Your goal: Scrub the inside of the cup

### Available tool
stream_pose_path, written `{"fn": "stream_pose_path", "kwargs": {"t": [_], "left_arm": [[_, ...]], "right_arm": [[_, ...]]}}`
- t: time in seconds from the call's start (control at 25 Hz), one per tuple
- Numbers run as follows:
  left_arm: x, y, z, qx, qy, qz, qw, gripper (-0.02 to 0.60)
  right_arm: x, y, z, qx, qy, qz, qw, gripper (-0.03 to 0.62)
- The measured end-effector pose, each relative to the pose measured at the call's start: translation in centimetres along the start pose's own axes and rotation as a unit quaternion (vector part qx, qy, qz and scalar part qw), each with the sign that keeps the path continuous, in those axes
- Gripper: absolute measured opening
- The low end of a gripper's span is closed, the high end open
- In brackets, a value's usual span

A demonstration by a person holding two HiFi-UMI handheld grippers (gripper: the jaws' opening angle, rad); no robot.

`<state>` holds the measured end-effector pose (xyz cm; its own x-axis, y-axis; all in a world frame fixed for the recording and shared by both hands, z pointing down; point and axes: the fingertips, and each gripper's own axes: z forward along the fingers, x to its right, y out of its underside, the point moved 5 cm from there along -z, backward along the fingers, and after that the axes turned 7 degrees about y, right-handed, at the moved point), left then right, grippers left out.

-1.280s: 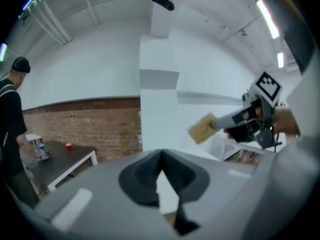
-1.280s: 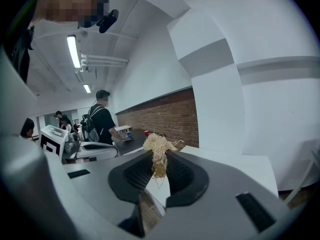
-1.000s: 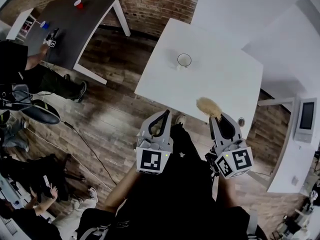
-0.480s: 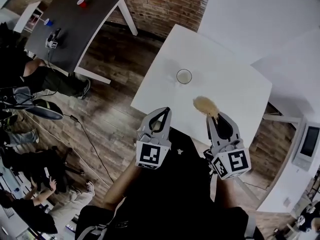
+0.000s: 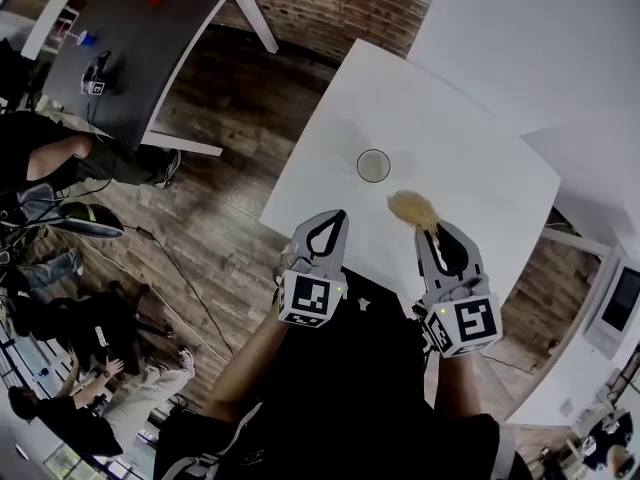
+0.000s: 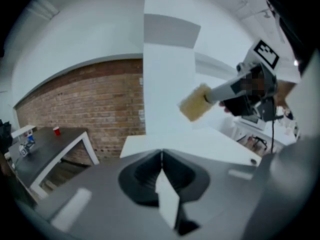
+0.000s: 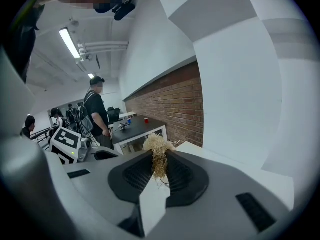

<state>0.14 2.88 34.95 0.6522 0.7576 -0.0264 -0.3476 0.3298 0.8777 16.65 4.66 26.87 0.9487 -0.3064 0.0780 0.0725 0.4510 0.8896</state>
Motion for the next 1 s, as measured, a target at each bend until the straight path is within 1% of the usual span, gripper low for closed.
{"fn": "stream_pose_path", "kwargs": {"t": [0.08, 0.2, 0.36, 0.44, 0.56, 0.6, 0.68, 0.8, 0.84, 0.88, 1.0], "left_arm": [[-0.6, 1.5, 2.0, -0.024, 0.021, -0.005, 0.9995, 0.034], [-1.3, 3.9, 4.9, -0.056, 0.049, -0.009, 0.9972, 0.057], [-2.2, 7.0, 8.4, -0.092, 0.075, 0.0, 0.9929, 0.079], [-2.6, 8.6, 10.3, -0.112, 0.088, 0.015, 0.9897, 0.083], [-2.8, 10.2, 12.7, -0.138, 0.098, 0.052, 0.9842, 0.09], [-2.8, 10.6, 13.3, -0.143, 0.102, 0.06, 0.9826, 0.097], [-2.8, 10.9, 14.3, -0.148, 0.112, 0.064, 0.9806, 0.109], [-2.9, 10.8, 15.0, -0.141, 0.115, 0.06, 0.9815, 0.107], [-3.0, 10.7, 15.2, -0.139, 0.114, 0.06, 0.9818, 0.098], [-3.1, 10.6, 15.3, -0.139, 0.114, 0.061, 0.9818, 0.069], [-3.4, 10.4, 15.7, -0.14, 0.113, 0.071, 0.981, 0.061]], "right_arm": [[0.4, 0.6, 1.7, -0.014, 0.008, -0.004, 1.0, 0.055], [1.1, 1.9, 3.9, -0.043, 0.015, -0.01, 0.999, 0.055], [1.3, 3.5, 7.1, -0.078, 0.014, -0.021, 0.997, 0.055], [1.5, 4.3, 8.8, -0.093, 0.012, -0.033, 0.995, 0.055], [1.9, 5.4, 11.1, -0.12, 0.01, -0.069, 0.99, 0.055], [1.9, 5.7, 11.8, -0.129, 0.007, -0.083, 0.988, 0.055], [2.0, 6.3, 13.1, -0.145, -0.005, -0.111, 0.983, 0.055], [1.8, 7.0, 14.8, -0.173, -0.027, -0.146, 0.974, 0.055], [1.7, 7.3, 15.4, -0.183, -0.035, -0.155, 0.97, 0.055], [1.7, 7.6, 16.0, -0.194, -0.041, -0.164, 0.966, 0.055], [1.8, 9.1, 17.8, -0.237, -0.058, -0.19, 0.951, 0.055]]}}
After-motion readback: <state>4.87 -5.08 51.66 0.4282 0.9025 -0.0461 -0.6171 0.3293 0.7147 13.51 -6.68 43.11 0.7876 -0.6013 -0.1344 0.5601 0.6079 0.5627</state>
